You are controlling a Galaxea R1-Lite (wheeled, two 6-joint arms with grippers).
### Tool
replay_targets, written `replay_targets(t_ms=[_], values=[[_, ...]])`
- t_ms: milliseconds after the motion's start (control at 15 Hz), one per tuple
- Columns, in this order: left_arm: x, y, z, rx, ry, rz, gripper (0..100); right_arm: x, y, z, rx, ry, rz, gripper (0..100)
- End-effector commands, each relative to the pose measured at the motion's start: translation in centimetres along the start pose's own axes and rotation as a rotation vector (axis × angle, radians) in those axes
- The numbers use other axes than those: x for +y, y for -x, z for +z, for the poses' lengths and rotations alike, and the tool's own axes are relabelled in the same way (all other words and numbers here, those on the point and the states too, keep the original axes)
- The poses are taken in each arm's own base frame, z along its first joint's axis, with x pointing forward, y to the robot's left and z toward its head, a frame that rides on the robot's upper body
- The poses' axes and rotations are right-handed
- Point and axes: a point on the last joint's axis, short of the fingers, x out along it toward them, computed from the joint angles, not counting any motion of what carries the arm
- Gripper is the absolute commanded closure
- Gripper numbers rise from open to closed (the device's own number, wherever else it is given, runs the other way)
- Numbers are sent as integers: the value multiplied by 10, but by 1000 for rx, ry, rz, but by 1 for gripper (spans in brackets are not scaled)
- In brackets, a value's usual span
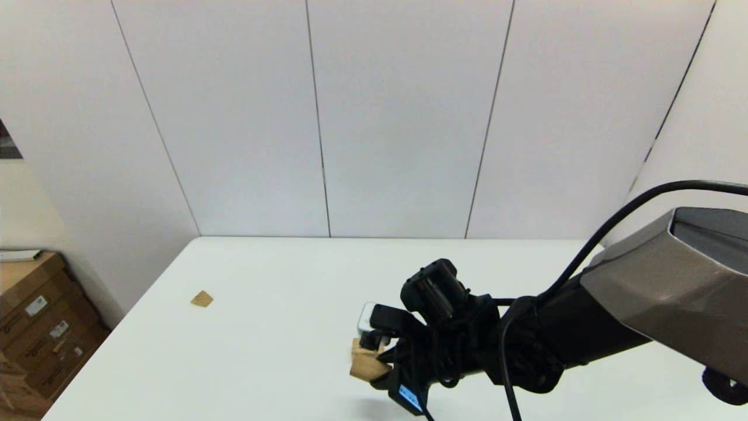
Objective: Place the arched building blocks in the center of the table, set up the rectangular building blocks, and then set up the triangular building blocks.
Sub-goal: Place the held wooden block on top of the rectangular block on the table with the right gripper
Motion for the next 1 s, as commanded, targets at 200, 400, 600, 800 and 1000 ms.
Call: replay_targets(t_ms=[200,400,600,800,1000], values=[[0,0,0,2,0,1,0,-22,-12,-7,-9,72,18,100],[0,0,0,2,0,1,0,-27,-25,-9,0,105,21,100],[0,0,0,2,0,-1,0,-29,-34,-12,10,110,27,100],[0,0,0,2,0,-1,0,-31,-42,-14,17,122,32,100],[0,0,0,2,0,1,0,-37,-46,-11,24,114,30,100]])
